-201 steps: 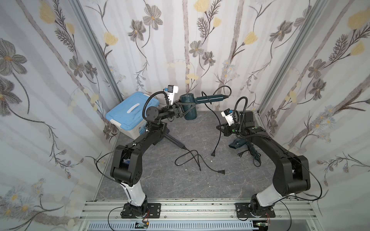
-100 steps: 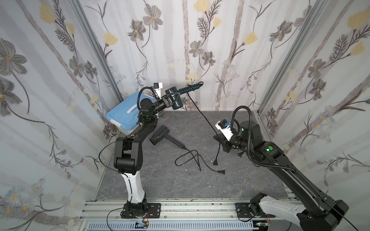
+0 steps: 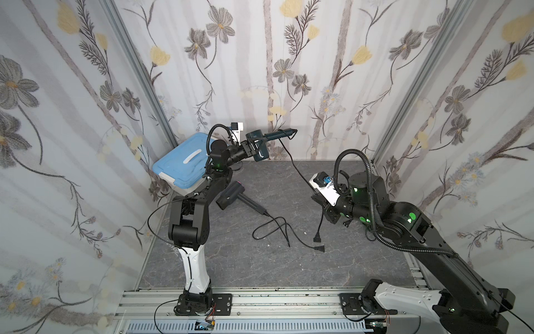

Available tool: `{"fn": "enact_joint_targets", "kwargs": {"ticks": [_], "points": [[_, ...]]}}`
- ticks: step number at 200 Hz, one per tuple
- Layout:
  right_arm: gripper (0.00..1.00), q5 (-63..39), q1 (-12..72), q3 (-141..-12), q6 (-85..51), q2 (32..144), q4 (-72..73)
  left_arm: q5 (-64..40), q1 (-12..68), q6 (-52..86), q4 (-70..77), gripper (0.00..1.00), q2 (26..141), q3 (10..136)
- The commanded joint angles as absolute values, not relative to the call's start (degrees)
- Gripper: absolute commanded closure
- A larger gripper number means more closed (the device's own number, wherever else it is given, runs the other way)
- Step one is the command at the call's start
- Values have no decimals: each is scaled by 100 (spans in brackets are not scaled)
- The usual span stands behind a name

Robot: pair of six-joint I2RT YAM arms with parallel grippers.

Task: Wrap the cord around the hair dryer
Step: Wrap the power cord around the hair dryer.

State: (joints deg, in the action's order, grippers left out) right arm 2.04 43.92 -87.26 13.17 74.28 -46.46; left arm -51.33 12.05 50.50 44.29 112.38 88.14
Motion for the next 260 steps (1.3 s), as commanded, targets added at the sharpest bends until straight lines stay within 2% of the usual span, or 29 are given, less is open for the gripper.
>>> {"fn": "enact_joint_targets", "kwargs": {"ticks": [1, 26, 67, 89, 126, 171, 205, 260], "points": [[100, 1209, 4390, -9538, 1977, 7820, -5109, -5673, 1542, 3769, 3288, 100, 10948, 8827], [100, 2028, 4218, -10438, 2607, 8255, -5230, -6057, 1947, 2635, 1996, 100, 10664, 8696], [100, 2469, 3601, -11221, 3316, 8753, -4843, -6513, 2510, 694, -381, 100, 10214, 8614], [100, 2284, 3248, -11292, 3653, 8994, -4550, -6674, 2796, -164, -1418, 100, 9967, 8626], [100, 1201, 2646, -11576, 3787, 9585, -4176, -7324, 3216, -183, -1423, 100, 9809, 8621], [100, -1058, 1763, -11612, 3220, 10286, -3903, -7856, 3635, 1340, 603, 100, 9630, 8436], [100, -2341, 1274, -11322, 2672, 10984, -3817, -7787, 3602, 3014, 2877, 100, 9469, 8197], [100, -3812, 836, -9369, 1534, 10814, -2408, -7244, 3102, 5263, 5690, 100, 9603, 8209]]}}
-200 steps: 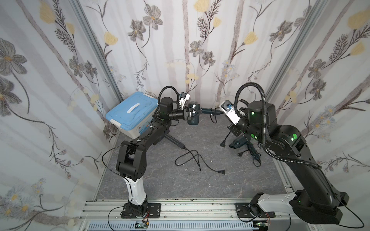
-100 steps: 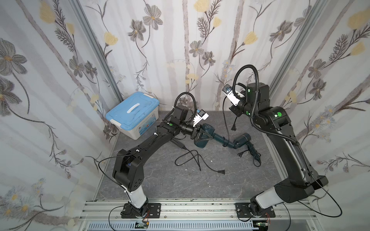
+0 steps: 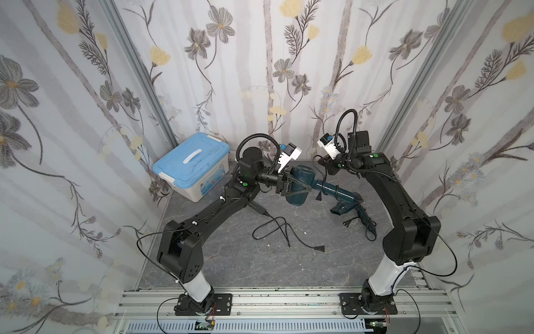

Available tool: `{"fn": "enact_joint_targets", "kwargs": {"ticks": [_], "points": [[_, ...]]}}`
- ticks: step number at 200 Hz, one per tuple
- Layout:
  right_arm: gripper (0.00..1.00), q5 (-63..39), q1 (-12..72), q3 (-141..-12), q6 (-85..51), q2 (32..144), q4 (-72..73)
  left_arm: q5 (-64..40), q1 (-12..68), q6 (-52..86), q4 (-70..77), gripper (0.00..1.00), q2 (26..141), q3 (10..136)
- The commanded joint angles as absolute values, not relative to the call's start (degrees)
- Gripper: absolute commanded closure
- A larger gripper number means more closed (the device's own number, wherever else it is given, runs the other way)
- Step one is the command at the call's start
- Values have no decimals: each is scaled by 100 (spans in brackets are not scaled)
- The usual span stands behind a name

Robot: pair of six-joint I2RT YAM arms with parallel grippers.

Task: Wrap the cord around the hair dryer
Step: Wrap the power cord around the hair dryer.

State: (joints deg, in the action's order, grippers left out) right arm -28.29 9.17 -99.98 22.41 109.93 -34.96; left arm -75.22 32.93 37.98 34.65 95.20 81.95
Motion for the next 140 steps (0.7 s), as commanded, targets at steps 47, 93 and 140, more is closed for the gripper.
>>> {"fn": "enact_joint_targets", "kwargs": {"ticks": [47, 93, 140], "points": [[100, -4424, 746, -7786, 622, 10297, -1198, -6405, 2523, 6594, 7364, 100, 10014, 8248], [100, -4532, 883, -6357, -32, 9402, -194, -5526, 2074, 6200, 6883, 100, 10051, 8149], [100, -3181, 1920, -6264, 585, 8402, -1482, -5038, 1912, 4794, 4890, 100, 10019, 8288]]}}
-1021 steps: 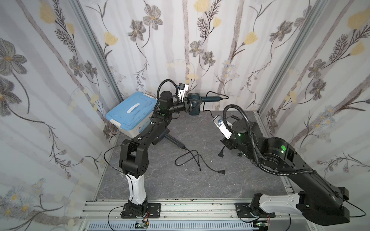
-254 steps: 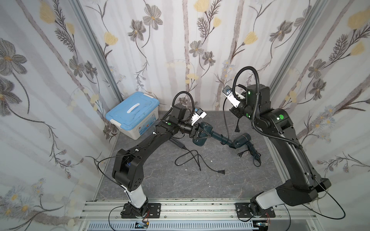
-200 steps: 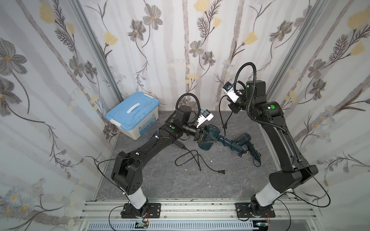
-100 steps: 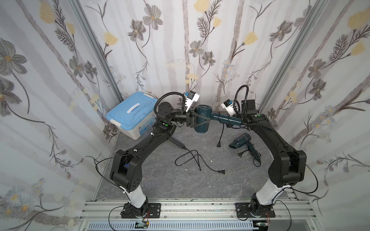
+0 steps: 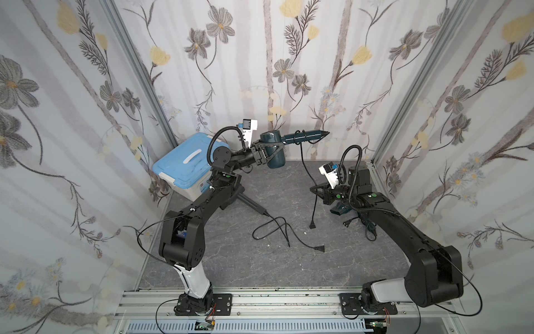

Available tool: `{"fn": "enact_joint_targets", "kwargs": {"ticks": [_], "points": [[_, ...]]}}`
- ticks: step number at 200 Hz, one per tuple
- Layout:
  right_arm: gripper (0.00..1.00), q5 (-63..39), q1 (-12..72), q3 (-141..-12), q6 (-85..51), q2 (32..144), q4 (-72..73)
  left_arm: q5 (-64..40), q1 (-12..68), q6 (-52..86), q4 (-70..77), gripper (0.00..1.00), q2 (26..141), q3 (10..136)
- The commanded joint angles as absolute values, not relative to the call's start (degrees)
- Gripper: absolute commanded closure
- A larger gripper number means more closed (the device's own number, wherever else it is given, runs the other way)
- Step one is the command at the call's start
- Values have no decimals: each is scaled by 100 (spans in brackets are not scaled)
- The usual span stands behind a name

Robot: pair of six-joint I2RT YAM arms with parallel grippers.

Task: Wrap the cord around the hair dryer
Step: Wrap the power cord around the hair dryer.

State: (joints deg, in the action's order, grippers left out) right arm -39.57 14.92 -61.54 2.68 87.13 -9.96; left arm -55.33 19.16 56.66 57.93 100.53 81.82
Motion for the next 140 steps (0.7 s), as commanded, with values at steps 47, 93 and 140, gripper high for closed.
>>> {"fn": "enact_joint_targets", "kwargs": {"ticks": [47, 93, 140], "points": [[100, -1611, 2980, -7197, 986, 7862, -3246, -4552, 1916, 3163, 2870, 100, 9989, 8633], [100, -421, 3924, -8598, 1163, 7787, -4650, -4157, 1935, 1978, 1344, 100, 10142, 8675], [100, 966, 4069, -9966, 1758, 8276, -5235, -4507, 2404, 1057, 83, 100, 10201, 8811]]}}
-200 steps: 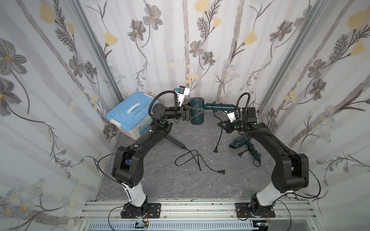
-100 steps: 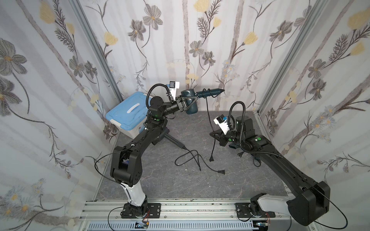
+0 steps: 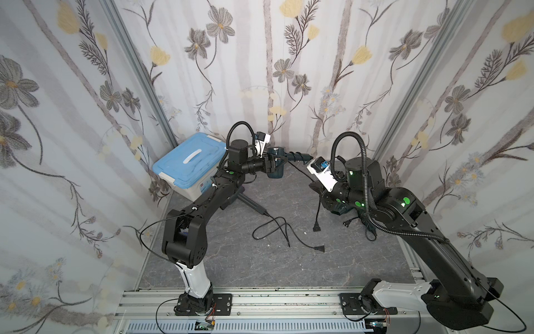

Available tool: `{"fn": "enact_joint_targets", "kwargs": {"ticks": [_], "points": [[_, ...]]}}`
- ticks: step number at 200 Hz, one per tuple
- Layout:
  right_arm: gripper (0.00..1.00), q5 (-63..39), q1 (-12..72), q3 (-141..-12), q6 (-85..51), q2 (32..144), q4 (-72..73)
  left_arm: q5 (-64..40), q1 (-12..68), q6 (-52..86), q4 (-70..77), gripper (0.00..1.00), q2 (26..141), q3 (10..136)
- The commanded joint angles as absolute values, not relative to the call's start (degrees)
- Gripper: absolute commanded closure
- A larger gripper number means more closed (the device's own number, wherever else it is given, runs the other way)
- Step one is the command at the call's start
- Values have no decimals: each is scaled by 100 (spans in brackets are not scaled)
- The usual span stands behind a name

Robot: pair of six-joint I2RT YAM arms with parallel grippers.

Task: Wrap the cord around the hair dryer
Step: Wrap the power cord around the hair dryer.

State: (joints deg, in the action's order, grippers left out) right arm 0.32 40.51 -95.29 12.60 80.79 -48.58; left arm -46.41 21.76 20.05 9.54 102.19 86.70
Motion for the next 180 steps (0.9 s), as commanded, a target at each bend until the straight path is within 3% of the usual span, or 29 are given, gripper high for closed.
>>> {"fn": "enact_joint_targets", "kwargs": {"ticks": [1, 37, 98, 151, 180], "points": [[100, 1006, 4069, -9988, 1775, 8291, -5237, -4521, 2423, 1021, 42, 100, 10198, 8818], [100, 1952, 3706, -10749, 2507, 8846, -5173, -4799, 3105, -308, -1723, 100, 9935, 8968], [100, 1846, 2839, -11140, 3319, 9543, -4450, -5456, 3795, -1316, -3017, 100, 9374, 8671], [100, -186, 2017, -11095, 2978, 10238, -4202, -6568, 3872, -1022, -2558, 100, 8991, 8752], [100, -1739, 1707, -10571, 2715, 10355, -3922, -6985, 3644, -185, -1478, 100, 8802, 8731]]}}
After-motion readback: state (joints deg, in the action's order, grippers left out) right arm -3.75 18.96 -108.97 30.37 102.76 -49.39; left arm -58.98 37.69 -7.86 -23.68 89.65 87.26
